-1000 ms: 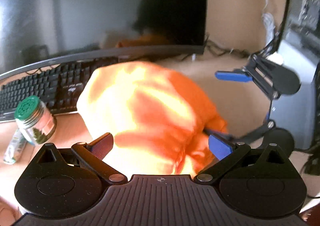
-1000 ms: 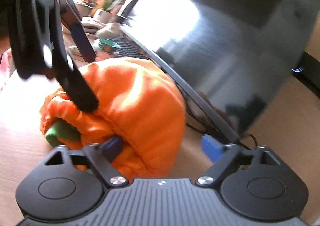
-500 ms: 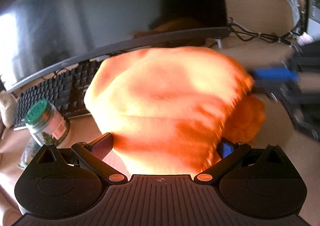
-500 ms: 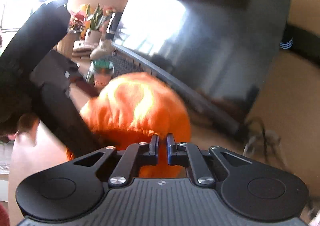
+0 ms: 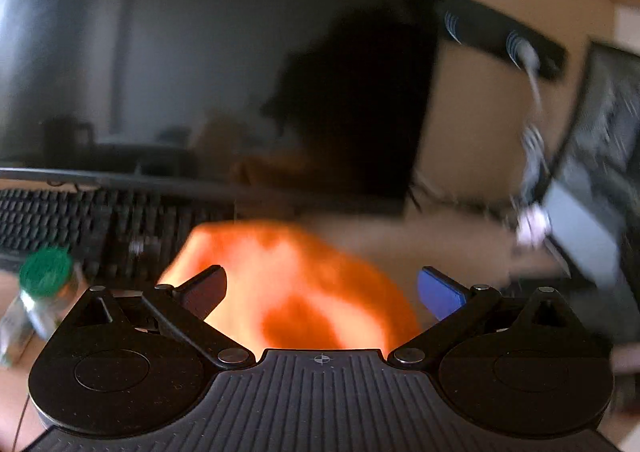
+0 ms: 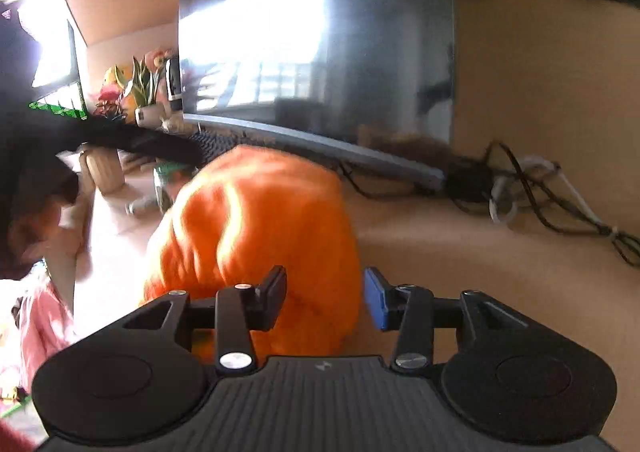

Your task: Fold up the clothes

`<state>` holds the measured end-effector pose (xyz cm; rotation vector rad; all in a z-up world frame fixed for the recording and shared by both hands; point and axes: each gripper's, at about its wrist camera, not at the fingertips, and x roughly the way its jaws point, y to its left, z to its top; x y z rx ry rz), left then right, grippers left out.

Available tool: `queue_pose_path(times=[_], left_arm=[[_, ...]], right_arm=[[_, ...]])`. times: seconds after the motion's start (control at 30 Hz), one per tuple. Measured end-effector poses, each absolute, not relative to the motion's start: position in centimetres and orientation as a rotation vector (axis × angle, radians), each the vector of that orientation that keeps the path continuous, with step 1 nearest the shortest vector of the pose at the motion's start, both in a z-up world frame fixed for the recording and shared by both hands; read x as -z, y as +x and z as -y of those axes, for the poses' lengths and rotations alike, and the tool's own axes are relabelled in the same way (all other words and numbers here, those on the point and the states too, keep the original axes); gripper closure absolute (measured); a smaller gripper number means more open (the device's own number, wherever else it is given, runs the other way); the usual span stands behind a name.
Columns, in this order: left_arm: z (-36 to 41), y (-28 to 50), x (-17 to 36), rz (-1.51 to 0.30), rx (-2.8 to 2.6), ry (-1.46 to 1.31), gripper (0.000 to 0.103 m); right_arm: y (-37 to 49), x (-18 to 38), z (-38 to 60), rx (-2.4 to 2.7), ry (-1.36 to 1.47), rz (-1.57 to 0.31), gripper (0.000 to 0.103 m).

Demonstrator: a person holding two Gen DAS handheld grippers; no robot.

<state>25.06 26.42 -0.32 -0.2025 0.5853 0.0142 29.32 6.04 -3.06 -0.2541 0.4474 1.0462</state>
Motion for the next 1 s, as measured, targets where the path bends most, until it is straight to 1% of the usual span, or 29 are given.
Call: queue_pose_path(times=[0.03,0.07,0.1,0.13,0.2,0.27,0.3,0.43,0.6,0.7,0.77,0.83,0.9,0.93,0.97,1.0], left_arm=[[-27.1,26.3,0.4,-0.587,-0.024,-0.231,0.000],[-27.7,27.5,1.2,-0.627,-0.036,-0.265,0.000],[-28.2,28.7,2.2,-0.672,-0.048,-0.300,0.000],[-28.6,29.7,3.2,-0.711,-0.050,-0.326,0.000],[-28.8,31.3,5.7,-0.773,-0.057,-0.336,0.000],[-28.2,31.8,6.6,-0.771,-0.048,-0.295,0.000],[-27.9,32.0,6.8,-0.760,-0.043,-0.270,0.000],[-28.7,32.5,6.6,-0.748,-0.026,-0.317,0.000],[-29.1,32.3,6.6,-0.748,0.000,-0.322,0.000],[-29.4,31.9,6.3,-0.745,0.015,-0.329,0.000],[-29.9,31.2,5.8,-0.736,0.025,-0.353,0.000],[-30.4,30.5,5.2,-0.727,0.035,-0.377,0.000],[-31.1,29.0,4.3,-0.705,0.047,-0.414,0.000],[-31.5,27.5,3.8,-0.685,0.064,-0.437,0.000],[-31.7,26.4,3.4,-0.671,0.083,-0.452,0.000],[-31.9,25.1,3.2,-0.659,0.106,-0.468,0.000]], right_arm=[[29.4,2.9,-6.4,-1.048,-0.238,-0.450,0.048],[29.5,2.7,-6.8,-1.051,-0.222,-0.453,0.032],[29.5,2.6,-7.1,-1.053,-0.206,-0.456,0.025],[29.3,3.1,-8.0,-1.061,-0.241,-0.466,0.021],[29.2,5.2,-10.2,-1.049,-0.355,-0.525,0.021],[29.5,6.7,-11.1,-1.016,-0.401,-0.550,0.021],[29.7,6.6,-11.1,-1.005,-0.404,-0.556,0.021],[30.2,5.8,-10.7,-0.981,-0.414,-0.583,0.020],[29.8,6.2,-11.1,-0.975,-0.462,-0.588,0.020],[29.6,7.0,-12.0,-0.954,-0.510,-0.575,0.017],[29.5,7.4,-12.4,-0.937,-0.537,-0.567,0.012],[29.7,6.9,-12.5,-0.922,-0.532,-0.590,0.012],[29.7,5.6,-11.3,-0.923,-0.462,-0.609,0.011],[29.7,4.9,-10.6,-0.924,-0.423,-0.618,0.008],[29.7,4.2,-9.9,-0.925,-0.384,-0.627,0.000],[29.6,3.5,-9.3,-0.925,-0.345,-0.635,0.000]])
